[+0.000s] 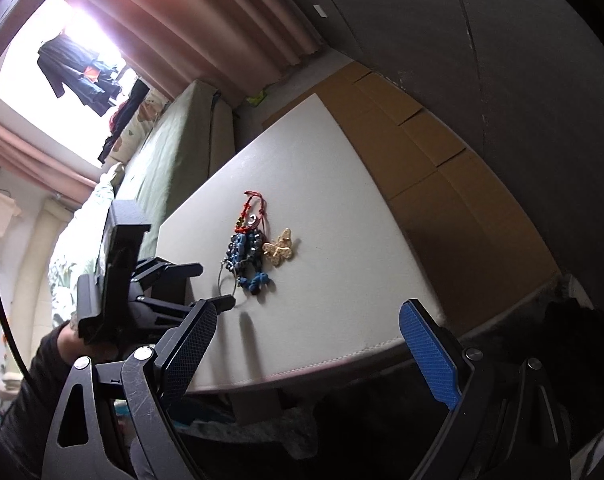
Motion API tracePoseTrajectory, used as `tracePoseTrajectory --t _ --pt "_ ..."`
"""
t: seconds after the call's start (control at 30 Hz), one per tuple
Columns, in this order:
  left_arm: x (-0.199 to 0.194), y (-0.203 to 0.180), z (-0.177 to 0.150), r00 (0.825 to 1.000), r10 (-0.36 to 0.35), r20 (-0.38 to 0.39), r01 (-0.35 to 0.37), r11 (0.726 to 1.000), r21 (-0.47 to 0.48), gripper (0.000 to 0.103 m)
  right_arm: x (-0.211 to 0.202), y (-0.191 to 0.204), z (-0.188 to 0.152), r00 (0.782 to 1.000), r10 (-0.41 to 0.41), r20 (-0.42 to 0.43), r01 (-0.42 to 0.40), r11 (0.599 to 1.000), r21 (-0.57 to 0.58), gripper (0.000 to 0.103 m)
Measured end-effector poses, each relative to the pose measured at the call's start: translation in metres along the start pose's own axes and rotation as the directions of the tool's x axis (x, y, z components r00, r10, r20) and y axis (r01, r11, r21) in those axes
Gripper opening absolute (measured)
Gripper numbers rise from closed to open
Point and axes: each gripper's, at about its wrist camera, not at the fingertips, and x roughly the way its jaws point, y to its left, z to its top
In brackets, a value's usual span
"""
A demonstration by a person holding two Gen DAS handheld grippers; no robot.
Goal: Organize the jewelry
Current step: 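Close the left tool on the silver hoop beside the blue charm, then carry the silver hoop into the black box with the left tool while the right tool grasps the blue charm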
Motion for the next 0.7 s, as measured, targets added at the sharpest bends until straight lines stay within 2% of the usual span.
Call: tracePoseTrajectory --t 0.23,0.33,0.37,0.4,0.5,0.7 --pt "0.004 0.003 0.009 0.999 -0.039 0.022 0.039 0.999 0.0 0.077 -0.005 -0.005 0.0 1.0 -0.018 -0.004 0.018 1.0 0.005 0.094" --pt "0.003 0.004 0.008 0.998 -0.055 0.042 0.056 0.998 -0.017 0.069 -0.007 -0.002 -0.001 1.0 -0.022 0.001 0.022 1.0 -0.003 0.094" --pt "0.002 0.003 0.007 0.997 -0.056 0.047 0.057 0.998 -0.016 0.062 -0.007 -0.001 -0.001 1.0 -0.021 0.002 0.021 1.0 -0.004 0.094" --pt "0.0 0.002 0.007 0.997 -0.057 0.052 0.058 0.998 -0.013 0.051 -0.006 -0.001 -0.001 1.0 -0.018 0.002 0.018 1.0 -0.004 0.094" --pt "-0.002 0.005 0.007 0.997 -0.065 0.042 0.067 0.997 -0.045 0.051 -0.002 0.001 -0.001 1.0 -0.015 -0.006 0.015 1.0 0.0 0.094" --pt "-0.017 0.017 -0.002 0.992 -0.078 0.098 0.091 0.986 -0.138 0.051 0.01 0.01 0.003 1.0 0.003 -0.022 -0.003 1.0 -0.015 0.094"
